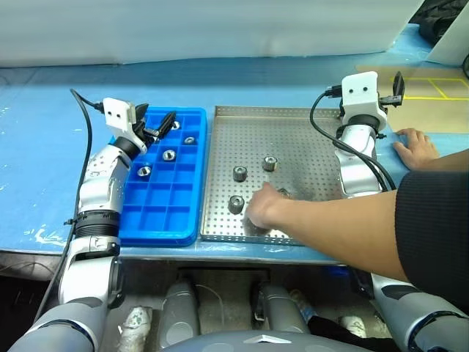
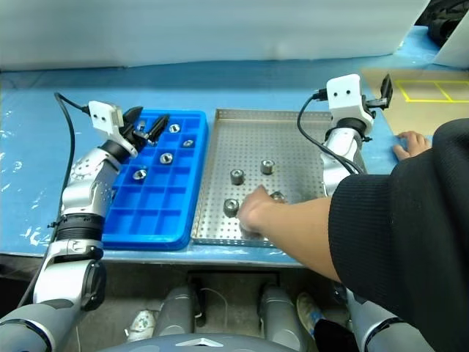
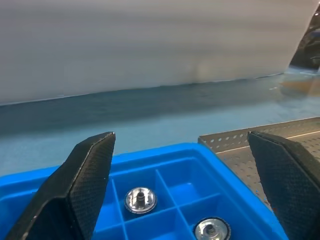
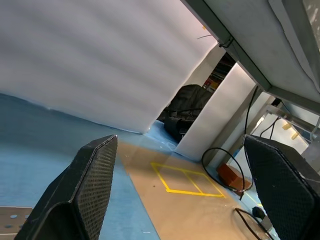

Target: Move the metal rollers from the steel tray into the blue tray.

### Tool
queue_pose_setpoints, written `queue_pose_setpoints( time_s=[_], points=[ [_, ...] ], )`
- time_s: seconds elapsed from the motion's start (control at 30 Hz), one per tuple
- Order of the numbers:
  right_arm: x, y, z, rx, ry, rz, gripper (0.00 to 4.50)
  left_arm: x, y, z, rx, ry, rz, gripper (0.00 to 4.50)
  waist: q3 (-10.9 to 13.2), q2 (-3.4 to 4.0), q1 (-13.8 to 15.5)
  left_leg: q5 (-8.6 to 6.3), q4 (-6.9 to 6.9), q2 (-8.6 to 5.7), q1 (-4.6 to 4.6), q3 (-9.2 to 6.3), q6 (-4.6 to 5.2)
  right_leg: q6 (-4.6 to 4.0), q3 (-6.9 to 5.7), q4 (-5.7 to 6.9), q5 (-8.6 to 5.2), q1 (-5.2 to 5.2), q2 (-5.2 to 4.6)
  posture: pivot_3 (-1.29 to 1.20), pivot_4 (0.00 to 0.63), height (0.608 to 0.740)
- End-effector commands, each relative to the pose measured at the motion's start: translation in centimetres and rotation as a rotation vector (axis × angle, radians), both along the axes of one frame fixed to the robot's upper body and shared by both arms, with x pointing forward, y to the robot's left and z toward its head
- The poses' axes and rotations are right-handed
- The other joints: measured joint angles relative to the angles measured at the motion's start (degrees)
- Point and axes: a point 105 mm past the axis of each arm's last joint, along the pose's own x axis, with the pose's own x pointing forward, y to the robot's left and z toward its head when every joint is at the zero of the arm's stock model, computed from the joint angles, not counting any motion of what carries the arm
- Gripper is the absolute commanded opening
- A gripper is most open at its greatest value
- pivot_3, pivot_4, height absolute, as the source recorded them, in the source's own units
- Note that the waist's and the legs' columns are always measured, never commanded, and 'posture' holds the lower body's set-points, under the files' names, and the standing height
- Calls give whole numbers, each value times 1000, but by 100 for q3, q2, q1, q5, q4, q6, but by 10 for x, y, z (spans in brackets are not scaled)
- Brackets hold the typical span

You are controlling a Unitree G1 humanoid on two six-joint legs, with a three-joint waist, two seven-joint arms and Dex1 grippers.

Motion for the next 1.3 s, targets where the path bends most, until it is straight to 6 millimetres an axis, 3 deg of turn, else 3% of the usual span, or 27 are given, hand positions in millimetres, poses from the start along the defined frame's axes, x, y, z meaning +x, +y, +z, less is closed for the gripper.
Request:
queue_pose_setpoints(
  time_s=[0.03, 0.27, 0.43, 0.63, 0.77, 0.9, 1.07, 1.3],
  points=[
    [-2, 6, 17, -17, -56, 24, 4141, -9, -1, 12, 13, -46, -28, 4500, 0, 0, 7, 0, -1, 0, 0, 0, 0, 0, 0, 0, 0, 0, 0, -123, 150, 740],
    [-1, 11, 17, -26, -46, 43, 4141, -23, -9, 9, 11, -32, -112, 4500, 0, 0, 12, 5, -11, 1, 5, 0, -8, 0, -1, 0, 0, 0, 1, -106, 150, 740],
    [3, 14, 16, -18, -43, 52, 4141, -31, -2, 17, 8, -41, -139, 4500, 0, 0, 26, 6, -12, 1, 7, 0, -9, -1, -1, 1, -1, 0, 1, -85, 150, 740],
    [8, 18, 16, -41, -26, 108, 4141, -38, 33, 24, 81, -41, -83, 4500, 0, 0, 24, 8, -19, 2, 11, 0, -13, 0, 0, 1, -1, -1, 3, -68, 150, 740],
    [13, 8, -7, -20, 85, 160, 4141, -43, 62, 25, 138, -23, -32, 4500, 0, 0, 87, 8, -21, 0, 11, 0, -14, 0, 0, 0, 0, 0, 2, -58, 150, 740],
    [14, 15, -25, 2, 164, 260, 4141, -47, 77, 26, 168, -5, -22, 4500, 0, 0, 116, 8, -22, 1, 12, 0, -14, 0, -1, 0, -1, 0, 1, -57, 150, 740],
    [12, 28, -53, 131, 256, 426, 4141, -49, 71, 24, 171, 6, -72, 4500, 0, 0, 144, 8, -20, -1, 11, 0, -13, -13, -1, 1, -8, 1, -4, -63, 150, 740],
    [3, 31, -57, 212, 295, 593, 4141, -47, 52, 13, 151, 26, -138, 4500, 0, 0, 136, 8, -20, 0, 12, 0, -13, -24, -2, 2, -14, 2, -4, -81, 150, 740]
  ],
)
